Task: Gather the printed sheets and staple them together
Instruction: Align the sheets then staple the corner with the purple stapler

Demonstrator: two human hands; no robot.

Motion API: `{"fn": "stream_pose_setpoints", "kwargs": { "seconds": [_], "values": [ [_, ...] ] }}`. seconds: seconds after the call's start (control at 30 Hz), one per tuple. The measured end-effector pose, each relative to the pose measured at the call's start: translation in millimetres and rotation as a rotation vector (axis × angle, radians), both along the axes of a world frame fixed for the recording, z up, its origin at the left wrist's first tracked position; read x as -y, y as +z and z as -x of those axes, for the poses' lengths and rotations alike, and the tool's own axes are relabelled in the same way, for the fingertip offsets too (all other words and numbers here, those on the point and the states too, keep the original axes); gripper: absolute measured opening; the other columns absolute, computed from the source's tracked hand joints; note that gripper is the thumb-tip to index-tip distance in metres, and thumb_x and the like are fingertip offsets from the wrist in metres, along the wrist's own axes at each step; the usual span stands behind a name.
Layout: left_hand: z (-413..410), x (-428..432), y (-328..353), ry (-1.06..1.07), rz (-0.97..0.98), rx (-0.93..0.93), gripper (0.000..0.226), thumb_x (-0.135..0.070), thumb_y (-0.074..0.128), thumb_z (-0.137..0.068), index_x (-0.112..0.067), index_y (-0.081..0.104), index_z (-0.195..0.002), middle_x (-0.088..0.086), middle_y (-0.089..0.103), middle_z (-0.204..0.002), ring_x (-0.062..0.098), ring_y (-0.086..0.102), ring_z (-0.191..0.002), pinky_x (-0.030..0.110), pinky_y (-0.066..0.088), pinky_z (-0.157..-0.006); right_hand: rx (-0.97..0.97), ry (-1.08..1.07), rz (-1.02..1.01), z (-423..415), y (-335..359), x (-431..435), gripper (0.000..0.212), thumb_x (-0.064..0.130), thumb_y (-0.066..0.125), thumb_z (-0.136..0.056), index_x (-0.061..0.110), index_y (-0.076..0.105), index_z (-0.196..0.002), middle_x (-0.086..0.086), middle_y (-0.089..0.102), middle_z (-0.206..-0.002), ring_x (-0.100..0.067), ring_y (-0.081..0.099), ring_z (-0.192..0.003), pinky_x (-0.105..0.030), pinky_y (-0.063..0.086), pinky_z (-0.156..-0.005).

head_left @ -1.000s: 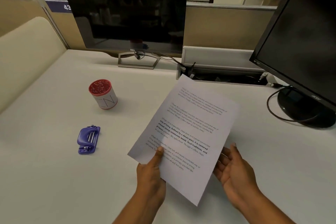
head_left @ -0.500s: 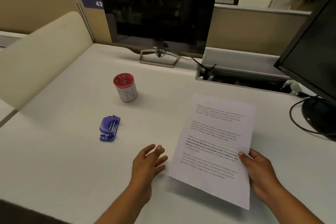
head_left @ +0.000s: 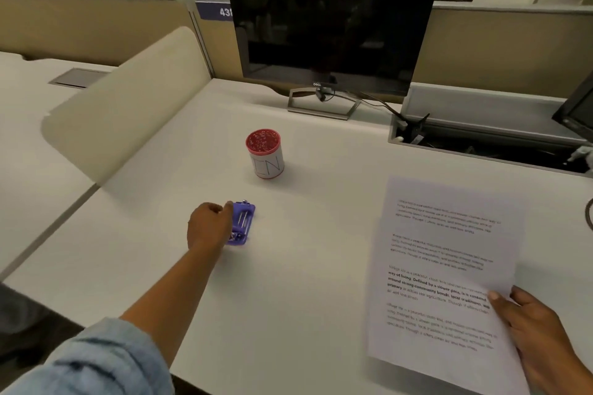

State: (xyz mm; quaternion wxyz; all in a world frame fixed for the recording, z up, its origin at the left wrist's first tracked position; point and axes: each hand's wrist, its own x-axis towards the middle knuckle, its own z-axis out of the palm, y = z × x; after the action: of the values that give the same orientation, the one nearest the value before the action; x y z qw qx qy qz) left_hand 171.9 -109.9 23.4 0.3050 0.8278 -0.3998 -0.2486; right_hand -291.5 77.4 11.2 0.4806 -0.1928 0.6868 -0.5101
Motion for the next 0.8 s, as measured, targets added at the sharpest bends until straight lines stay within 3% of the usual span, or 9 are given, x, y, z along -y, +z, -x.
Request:
{"fn": "stream_pose_setpoints", "kwargs": {
  "seconds": [0.13,0.3,0.43,0.57,0.7,0.8],
  "values": [
    [-1,10,-8,-0.097,-0.168,-0.086,0.033,-0.033,0.070,-0.083,-0.006,0.063,-0.065,0.009,0.061,-0.063,0.027,0.057,-0.059,0.030,0.041,-0.057,-0.001,0.022,0.013,2,-1,0,0.016,0.008,0.060,-0.093,0.017,0.069,-0.103,0.000,0.079,-0.084,-0.019,0.075,-0.070,-0.026,0.057,-0.052],
    [12,9,-3,-0.084,-0.106,-0.269,0.026,-0.023,0.076,-0.083,-0.013,0.062,-0.064,0.009,0.063,-0.074,0.023,0.056,-0.063,0.028,0.043,-0.060,-0.019,0.030,0.027,3,-2,-2,0.017,0.008,0.060,-0.092,0.018,0.070,-0.101,-0.006,0.079,-0.086,-0.027,0.076,-0.074,-0.034,0.060,-0.056],
    [43,-13,10,-0.135,-0.112,-0.514,0.017,-0.017,0.074,-0.086,-0.009,0.065,-0.074,0.012,0.066,-0.082,0.028,0.063,-0.076,0.037,0.054,-0.078,-0.026,0.022,0.038,4,-6,-1,0.017,0.007,0.059,-0.093,0.015,0.070,-0.103,-0.009,0.079,-0.091,-0.030,0.076,-0.077,-0.038,0.062,-0.061],
    [83,-44,22,-0.324,-0.212,-0.705,0.014,-0.013,0.071,-0.089,0.001,0.069,-0.084,0.016,0.070,-0.085,0.026,0.069,-0.074,0.024,0.059,-0.061,-0.009,0.014,0.048,5,-9,-2,0.018,0.007,0.061,-0.092,0.012,0.070,-0.107,-0.010,0.079,-0.092,-0.030,0.076,-0.079,-0.038,0.062,-0.063],
    [115,-65,22,-0.493,-0.233,-0.706,0.026,-0.010,0.074,-0.085,-0.008,0.061,-0.062,0.011,0.066,-0.071,0.022,0.066,-0.069,0.031,0.058,-0.073,0.007,0.026,0.052,6,-11,-4,0.018,0.009,0.062,-0.091,0.012,0.069,-0.108,-0.012,0.078,-0.093,-0.033,0.075,-0.081,-0.037,0.061,-0.060],
    [129,-74,16,-0.532,-0.238,-0.786,0.031,-0.009,0.073,-0.086,-0.012,0.057,-0.059,0.007,0.066,-0.063,0.020,0.068,-0.064,0.027,0.058,-0.066,0.000,0.047,0.055,7,-12,-5,0.018,0.011,0.062,-0.091,0.013,0.069,-0.108,-0.013,0.078,-0.095,-0.034,0.075,-0.083,-0.040,0.062,-0.065]
  ]
}}
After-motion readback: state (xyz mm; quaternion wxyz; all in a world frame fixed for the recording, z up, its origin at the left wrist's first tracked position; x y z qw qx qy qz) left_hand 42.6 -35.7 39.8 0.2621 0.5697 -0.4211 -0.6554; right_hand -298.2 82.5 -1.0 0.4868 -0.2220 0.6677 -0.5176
